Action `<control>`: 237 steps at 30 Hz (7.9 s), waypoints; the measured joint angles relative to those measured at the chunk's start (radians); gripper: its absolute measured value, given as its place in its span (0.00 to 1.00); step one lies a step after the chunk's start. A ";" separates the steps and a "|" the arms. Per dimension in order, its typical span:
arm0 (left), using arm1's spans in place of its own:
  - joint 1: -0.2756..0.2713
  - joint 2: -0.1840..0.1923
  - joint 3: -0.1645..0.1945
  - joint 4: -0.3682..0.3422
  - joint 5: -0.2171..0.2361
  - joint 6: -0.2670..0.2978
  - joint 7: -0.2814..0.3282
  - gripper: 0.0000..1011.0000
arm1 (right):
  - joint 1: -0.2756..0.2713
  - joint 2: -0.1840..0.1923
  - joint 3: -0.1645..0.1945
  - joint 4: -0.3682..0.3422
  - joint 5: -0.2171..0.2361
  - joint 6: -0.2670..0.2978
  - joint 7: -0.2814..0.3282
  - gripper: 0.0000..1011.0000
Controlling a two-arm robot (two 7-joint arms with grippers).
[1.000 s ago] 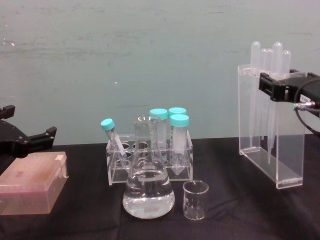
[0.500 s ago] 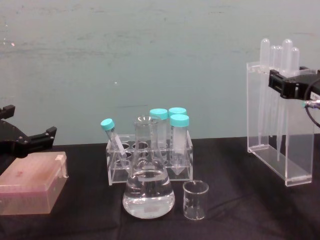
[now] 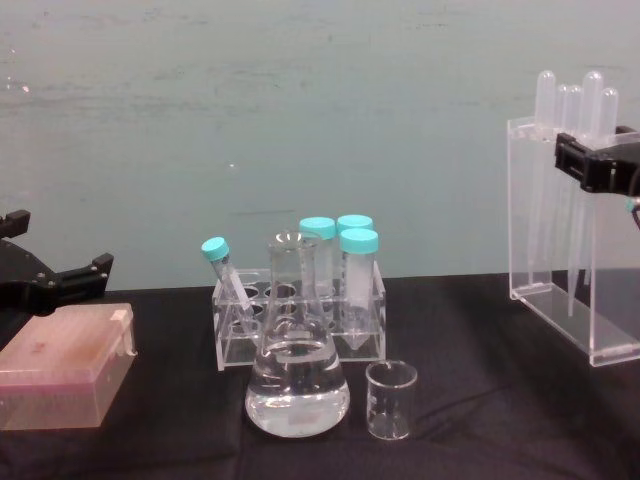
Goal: Place the experimental apparatus aside using one hand.
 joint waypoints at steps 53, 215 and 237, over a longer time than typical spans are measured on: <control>0.000 0.000 0.000 0.000 0.000 0.000 0.000 0.99 | 0.028 0.064 0.071 0.062 0.042 -0.050 0.028 0.60; 0.000 0.000 0.000 0.000 0.000 0.000 0.000 0.99 | 0.013 0.094 0.113 0.107 0.104 -0.055 0.054 0.60; 0.000 0.000 0.000 0.000 0.000 0.000 0.000 0.99 | 0.013 0.094 0.113 0.108 0.104 -0.055 0.054 0.99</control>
